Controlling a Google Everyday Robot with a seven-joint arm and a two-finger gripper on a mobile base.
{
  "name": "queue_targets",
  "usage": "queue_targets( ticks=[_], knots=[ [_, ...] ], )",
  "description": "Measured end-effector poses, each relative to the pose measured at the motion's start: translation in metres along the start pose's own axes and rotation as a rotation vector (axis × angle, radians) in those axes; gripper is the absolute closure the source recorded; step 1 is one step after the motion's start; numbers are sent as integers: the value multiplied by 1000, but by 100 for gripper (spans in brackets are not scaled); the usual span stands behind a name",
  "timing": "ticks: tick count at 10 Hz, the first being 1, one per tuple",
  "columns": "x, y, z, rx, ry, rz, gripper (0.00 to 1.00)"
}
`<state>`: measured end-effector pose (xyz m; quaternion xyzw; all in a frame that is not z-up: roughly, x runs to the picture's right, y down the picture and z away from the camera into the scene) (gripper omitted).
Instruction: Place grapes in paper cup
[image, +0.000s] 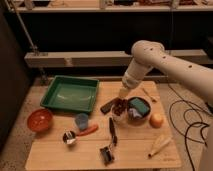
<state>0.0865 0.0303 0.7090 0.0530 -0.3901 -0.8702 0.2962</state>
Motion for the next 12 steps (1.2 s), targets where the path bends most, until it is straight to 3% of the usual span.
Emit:
queue_targets(
  ticks=[12],
  knots=[
    [3, 0, 21, -11, -16, 2, 99]
  ],
)
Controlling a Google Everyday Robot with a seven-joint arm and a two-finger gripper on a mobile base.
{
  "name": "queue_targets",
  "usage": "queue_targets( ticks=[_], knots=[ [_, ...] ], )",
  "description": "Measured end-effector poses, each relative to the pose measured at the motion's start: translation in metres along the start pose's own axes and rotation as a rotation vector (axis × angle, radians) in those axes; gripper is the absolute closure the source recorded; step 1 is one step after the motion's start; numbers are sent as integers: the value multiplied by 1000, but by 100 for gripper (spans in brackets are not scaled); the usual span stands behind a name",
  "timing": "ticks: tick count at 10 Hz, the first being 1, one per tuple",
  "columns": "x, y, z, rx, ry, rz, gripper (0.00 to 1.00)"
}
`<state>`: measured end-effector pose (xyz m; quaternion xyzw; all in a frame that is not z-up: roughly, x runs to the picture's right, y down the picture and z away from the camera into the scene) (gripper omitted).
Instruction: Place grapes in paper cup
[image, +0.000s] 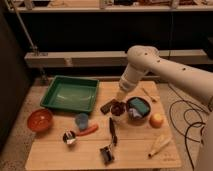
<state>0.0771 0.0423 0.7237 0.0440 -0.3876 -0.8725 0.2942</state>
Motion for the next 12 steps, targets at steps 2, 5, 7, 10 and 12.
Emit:
queue_targets(
  ticks=[2, 5, 7, 10, 12],
  knots=[
    [-1, 3, -1, -8, -3, 9, 82],
    [-2, 5, -3, -17, -3, 13, 53],
    [-3, 4, -1, -14, -4, 13, 32],
    [-2, 2, 1, -8, -5, 8, 20],
    [-2, 1, 1, -5, -5, 3, 20]
  ],
)
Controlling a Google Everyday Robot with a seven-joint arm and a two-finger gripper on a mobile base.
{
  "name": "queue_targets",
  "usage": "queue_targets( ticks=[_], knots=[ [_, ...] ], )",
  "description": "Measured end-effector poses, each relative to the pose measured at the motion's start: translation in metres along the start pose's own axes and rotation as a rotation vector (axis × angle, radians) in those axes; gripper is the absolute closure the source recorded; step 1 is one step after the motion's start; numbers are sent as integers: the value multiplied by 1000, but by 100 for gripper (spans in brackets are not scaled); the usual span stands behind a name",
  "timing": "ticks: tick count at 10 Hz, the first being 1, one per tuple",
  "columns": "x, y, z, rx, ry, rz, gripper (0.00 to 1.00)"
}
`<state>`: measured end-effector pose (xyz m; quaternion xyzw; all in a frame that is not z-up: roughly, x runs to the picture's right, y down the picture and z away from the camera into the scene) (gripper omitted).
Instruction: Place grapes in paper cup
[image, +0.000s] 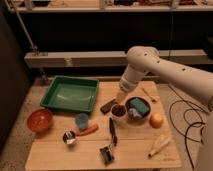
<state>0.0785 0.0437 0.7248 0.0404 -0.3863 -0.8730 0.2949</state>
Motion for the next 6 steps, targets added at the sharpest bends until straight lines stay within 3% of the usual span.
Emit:
queue_targets(
  ticks=[2, 4, 6],
  knots=[
    [1, -2, -4, -1, 8, -9, 20],
    [6, -5, -23, -17, 37, -24, 20],
    [5, -4, -22, -15, 35, -22, 20]
  ],
)
